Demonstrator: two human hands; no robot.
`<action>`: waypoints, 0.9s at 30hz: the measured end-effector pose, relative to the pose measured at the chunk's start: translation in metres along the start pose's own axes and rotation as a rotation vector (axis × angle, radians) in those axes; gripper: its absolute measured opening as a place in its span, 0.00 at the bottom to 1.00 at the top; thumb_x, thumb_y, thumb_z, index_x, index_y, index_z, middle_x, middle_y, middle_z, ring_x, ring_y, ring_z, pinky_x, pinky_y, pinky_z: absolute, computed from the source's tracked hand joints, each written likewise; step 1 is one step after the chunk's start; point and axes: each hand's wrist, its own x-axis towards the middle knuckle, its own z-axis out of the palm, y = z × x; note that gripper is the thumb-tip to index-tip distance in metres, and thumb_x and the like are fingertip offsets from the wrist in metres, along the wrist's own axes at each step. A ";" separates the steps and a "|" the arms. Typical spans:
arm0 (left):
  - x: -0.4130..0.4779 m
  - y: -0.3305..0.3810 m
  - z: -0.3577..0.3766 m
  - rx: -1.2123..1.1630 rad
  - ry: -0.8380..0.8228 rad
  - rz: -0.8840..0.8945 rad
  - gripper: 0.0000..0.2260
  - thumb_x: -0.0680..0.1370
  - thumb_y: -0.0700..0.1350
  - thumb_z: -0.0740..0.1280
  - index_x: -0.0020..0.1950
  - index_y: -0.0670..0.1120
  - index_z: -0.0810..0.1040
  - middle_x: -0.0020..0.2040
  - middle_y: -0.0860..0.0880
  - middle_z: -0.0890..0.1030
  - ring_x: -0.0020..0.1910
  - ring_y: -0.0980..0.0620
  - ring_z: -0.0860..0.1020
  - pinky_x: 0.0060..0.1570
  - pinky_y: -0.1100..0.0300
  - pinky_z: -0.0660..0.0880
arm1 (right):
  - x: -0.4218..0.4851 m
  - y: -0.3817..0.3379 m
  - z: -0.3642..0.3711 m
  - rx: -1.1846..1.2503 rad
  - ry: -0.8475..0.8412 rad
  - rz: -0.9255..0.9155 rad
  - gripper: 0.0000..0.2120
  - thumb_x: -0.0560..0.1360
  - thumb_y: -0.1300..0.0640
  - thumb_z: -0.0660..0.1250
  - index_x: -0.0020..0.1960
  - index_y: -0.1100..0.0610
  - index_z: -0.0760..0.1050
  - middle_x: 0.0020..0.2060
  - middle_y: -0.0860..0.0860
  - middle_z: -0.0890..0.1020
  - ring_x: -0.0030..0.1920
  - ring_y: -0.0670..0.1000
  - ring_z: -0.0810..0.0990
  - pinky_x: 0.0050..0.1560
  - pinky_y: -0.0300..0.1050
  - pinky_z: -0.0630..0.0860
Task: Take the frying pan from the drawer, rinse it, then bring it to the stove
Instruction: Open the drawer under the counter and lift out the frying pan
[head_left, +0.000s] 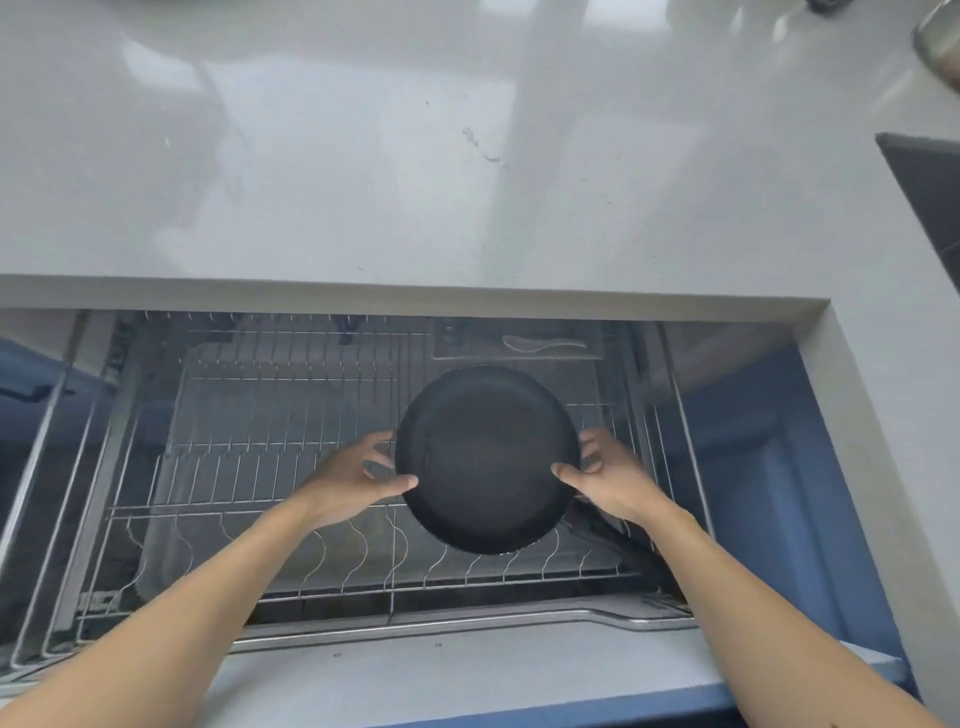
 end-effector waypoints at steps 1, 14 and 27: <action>0.001 0.000 0.002 -0.049 -0.011 0.003 0.50 0.68 0.70 0.81 0.85 0.60 0.65 0.61 0.61 0.85 0.57 0.53 0.88 0.63 0.47 0.85 | 0.002 0.002 -0.001 0.003 -0.012 0.008 0.21 0.79 0.48 0.78 0.67 0.51 0.72 0.59 0.50 0.83 0.49 0.45 0.84 0.38 0.33 0.76; 0.017 -0.010 0.015 -0.368 -0.048 -0.042 0.43 0.79 0.36 0.79 0.88 0.56 0.63 0.64 0.41 0.84 0.59 0.44 0.89 0.55 0.49 0.89 | 0.005 0.004 -0.001 0.006 -0.213 0.046 0.35 0.85 0.56 0.70 0.86 0.51 0.58 0.60 0.56 0.87 0.54 0.50 0.84 0.60 0.43 0.71; -0.023 0.015 -0.038 -0.490 -0.015 -0.003 0.42 0.79 0.33 0.78 0.87 0.56 0.65 0.63 0.40 0.86 0.55 0.43 0.91 0.55 0.48 0.89 | -0.009 -0.026 -0.007 0.067 -0.171 -0.062 0.29 0.85 0.57 0.69 0.83 0.47 0.65 0.57 0.52 0.90 0.61 0.52 0.87 0.74 0.52 0.74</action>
